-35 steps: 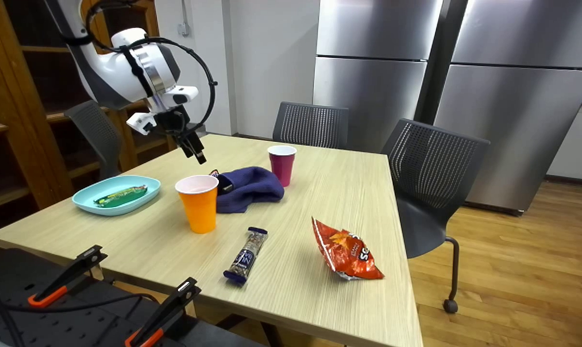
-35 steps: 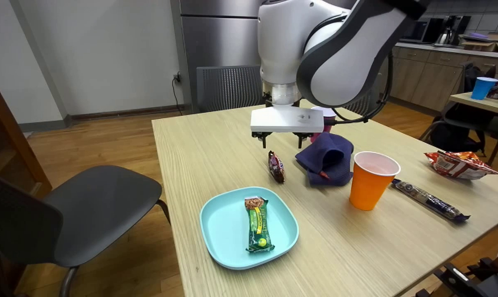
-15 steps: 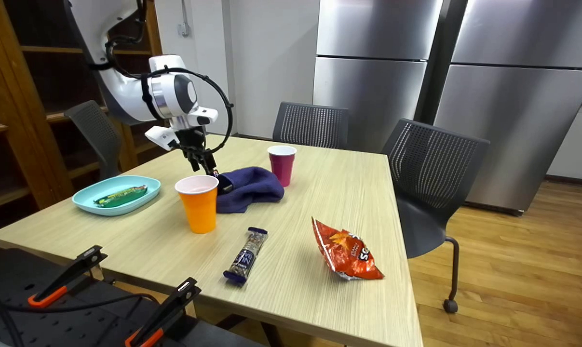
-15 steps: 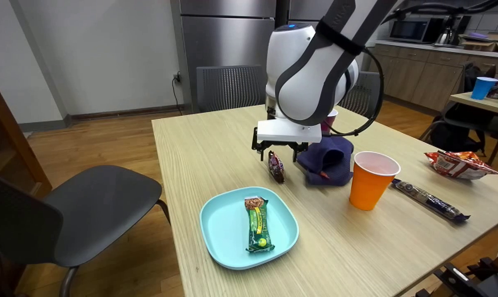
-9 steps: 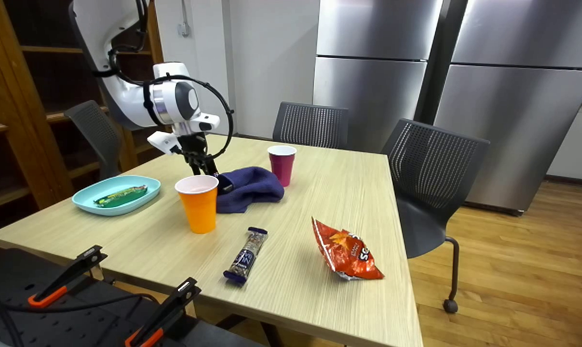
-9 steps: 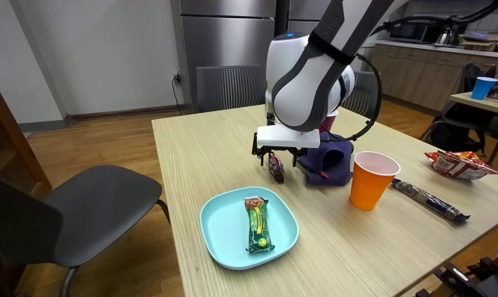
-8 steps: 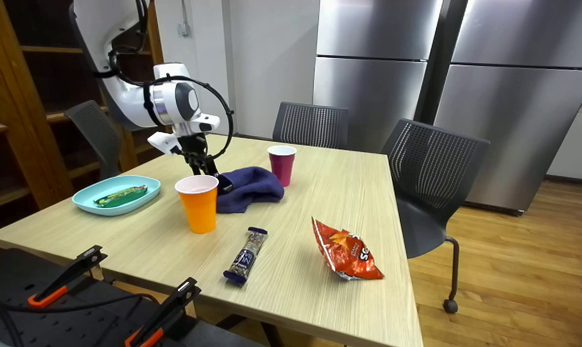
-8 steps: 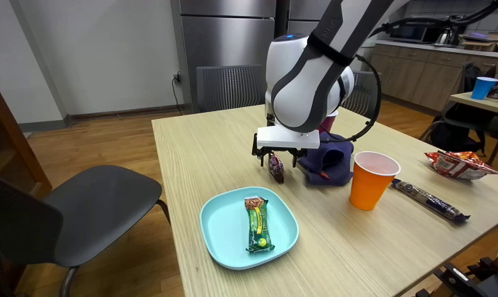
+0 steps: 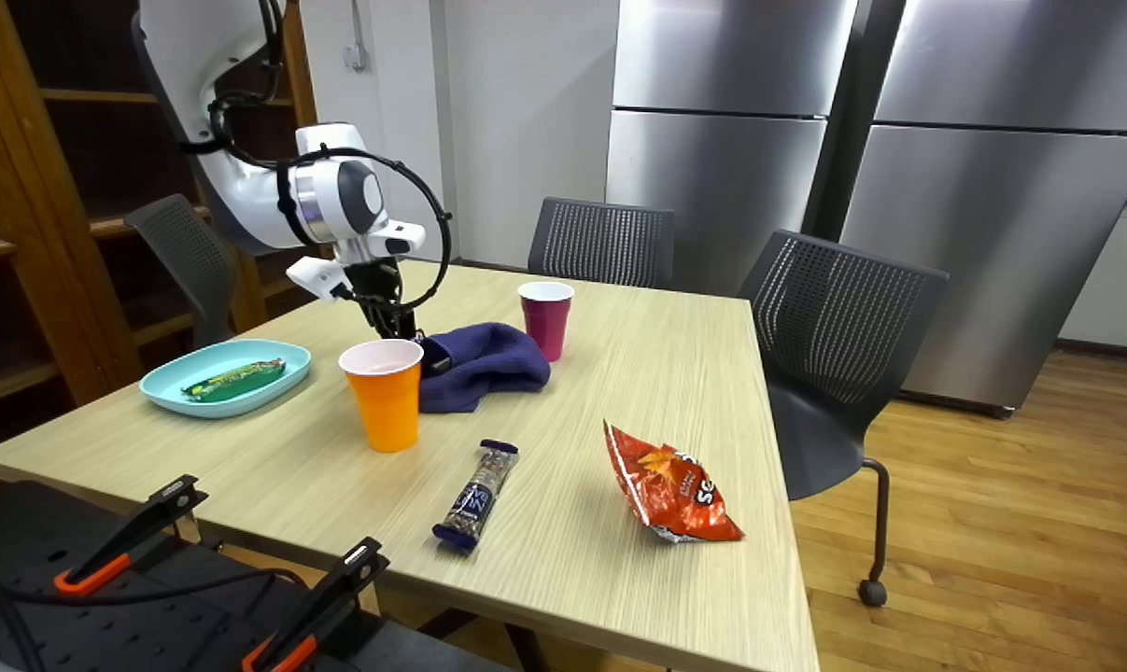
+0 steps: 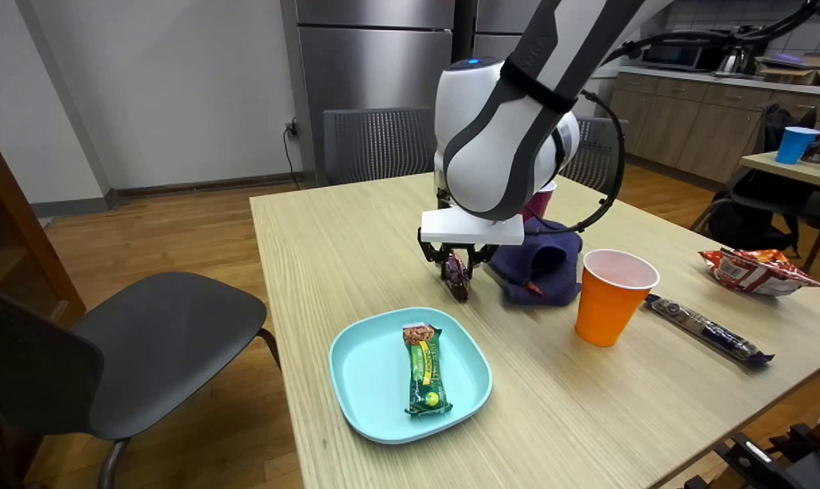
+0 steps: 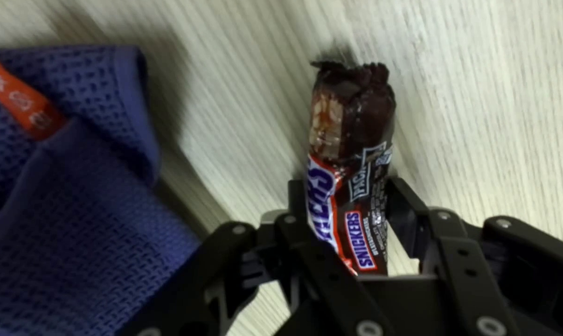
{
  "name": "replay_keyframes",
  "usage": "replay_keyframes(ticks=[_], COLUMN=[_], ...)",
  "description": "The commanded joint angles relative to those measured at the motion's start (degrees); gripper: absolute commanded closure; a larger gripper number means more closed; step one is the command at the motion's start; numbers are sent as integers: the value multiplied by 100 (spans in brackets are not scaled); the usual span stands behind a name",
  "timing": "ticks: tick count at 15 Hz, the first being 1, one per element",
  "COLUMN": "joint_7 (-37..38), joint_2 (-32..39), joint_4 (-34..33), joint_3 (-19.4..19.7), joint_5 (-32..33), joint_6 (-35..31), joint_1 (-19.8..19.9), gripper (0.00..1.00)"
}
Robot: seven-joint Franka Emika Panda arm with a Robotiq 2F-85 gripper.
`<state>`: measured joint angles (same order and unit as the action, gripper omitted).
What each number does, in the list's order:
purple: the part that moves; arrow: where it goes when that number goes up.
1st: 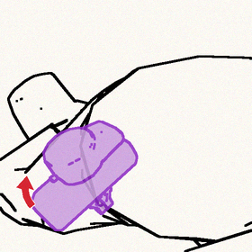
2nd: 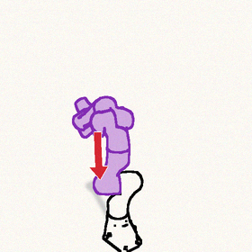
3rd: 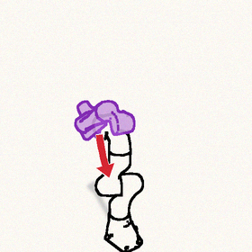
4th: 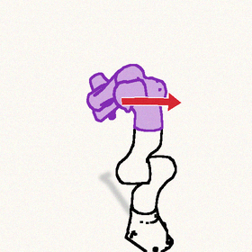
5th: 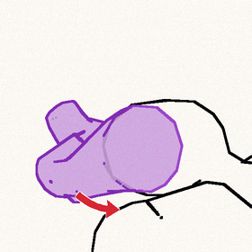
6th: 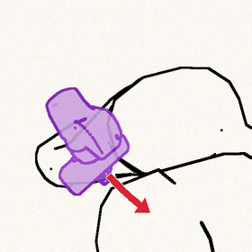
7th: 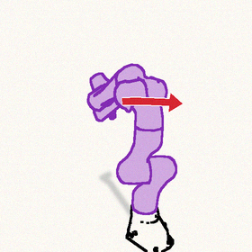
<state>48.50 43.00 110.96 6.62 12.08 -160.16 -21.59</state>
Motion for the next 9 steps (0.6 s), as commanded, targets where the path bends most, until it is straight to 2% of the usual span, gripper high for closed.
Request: replay_keyframes(ticks=[1, 4, 9], joint_7=[-176, -159, -22], joint_2=[37, 13, -191], joint_4=[-107, -96, 86], joint_3=[119, 153, 395], joint_5=[-165, -142, -4], joint_6=[52, 36, -53], joint_1=[-141, -194, -524], gripper=[82, 100, 97])
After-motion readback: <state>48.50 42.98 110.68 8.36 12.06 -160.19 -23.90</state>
